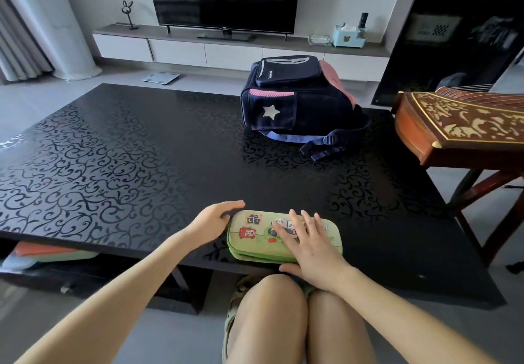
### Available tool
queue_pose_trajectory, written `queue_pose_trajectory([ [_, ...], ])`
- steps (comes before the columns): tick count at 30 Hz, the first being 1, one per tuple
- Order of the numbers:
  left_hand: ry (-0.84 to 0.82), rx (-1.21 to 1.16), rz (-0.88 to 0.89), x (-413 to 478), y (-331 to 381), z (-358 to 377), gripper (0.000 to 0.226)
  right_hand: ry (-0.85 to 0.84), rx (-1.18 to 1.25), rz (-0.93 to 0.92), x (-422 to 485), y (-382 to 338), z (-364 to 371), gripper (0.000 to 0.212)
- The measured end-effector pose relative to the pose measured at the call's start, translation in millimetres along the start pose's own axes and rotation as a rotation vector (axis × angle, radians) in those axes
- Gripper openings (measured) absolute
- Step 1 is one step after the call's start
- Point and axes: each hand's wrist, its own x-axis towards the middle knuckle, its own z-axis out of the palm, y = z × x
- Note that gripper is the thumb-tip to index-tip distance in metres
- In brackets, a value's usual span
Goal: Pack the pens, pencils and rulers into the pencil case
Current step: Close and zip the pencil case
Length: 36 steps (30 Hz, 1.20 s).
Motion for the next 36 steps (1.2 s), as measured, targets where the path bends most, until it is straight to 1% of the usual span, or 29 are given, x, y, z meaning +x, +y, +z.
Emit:
queue_pose_trajectory([
  [2,-0.123,-0.096,-0.061,8,-2,0,0.051,-0.006,-0.006,0.003,-1,1,0,0.087],
  [4,-0.163,-0.135,-0.073,14,0,-2,0.051,-0.001,-0.005,-0.001,1,3,0,0.092],
  [6,-0.201,-0.141,-0.083,19,0,-5,0.047,0.019,-0.004,-0.007,3,3,0,0.098],
  [8,-0.260,-0.130,-0.111,27,-2,-8,0.046,0.031,-0.003,-0.008,3,3,1,0.099],
  [11,-0.408,-0.093,-0.166,42,-1,-12,0.061,0.030,-0.010,-0.009,3,2,3,0.099],
  [12,-0.451,-0.068,-0.185,48,1,-13,0.062,0.028,-0.016,-0.008,3,3,3,0.100],
  [15,-0.560,0.008,-0.224,61,7,-18,0.052,0.041,-0.035,-0.009,3,3,5,0.099],
  [17,-0.575,0.016,-0.241,65,7,-19,0.043,0.055,-0.041,-0.013,4,4,6,0.098],
  [19,-0.567,0.007,-0.231,66,5,-19,0.033,0.075,-0.037,-0.022,5,4,6,0.097],
  [21,-0.544,0.032,-0.181,66,4,-15,0.027,0.093,-0.031,-0.025,4,4,7,0.095],
  [24,-0.459,0.139,-0.097,70,8,-11,0.025,0.098,-0.012,-0.021,10,8,7,0.092],
  [28,-0.413,0.128,-0.103,83,8,-12,0.024,0.022,0.047,-0.013,27,25,4,0.087],
  [30,-0.332,0.101,-0.087,91,3,-11,0.024,-0.007,0.066,-0.009,35,30,5,0.083],
  [33,-0.159,0.180,0.028,100,-4,-8,0.026,-0.018,0.083,0.031,45,34,7,0.083],
  [36,-0.049,0.277,0.117,95,-9,-9,0.022,0.008,0.101,0.047,53,35,9,0.081],
])
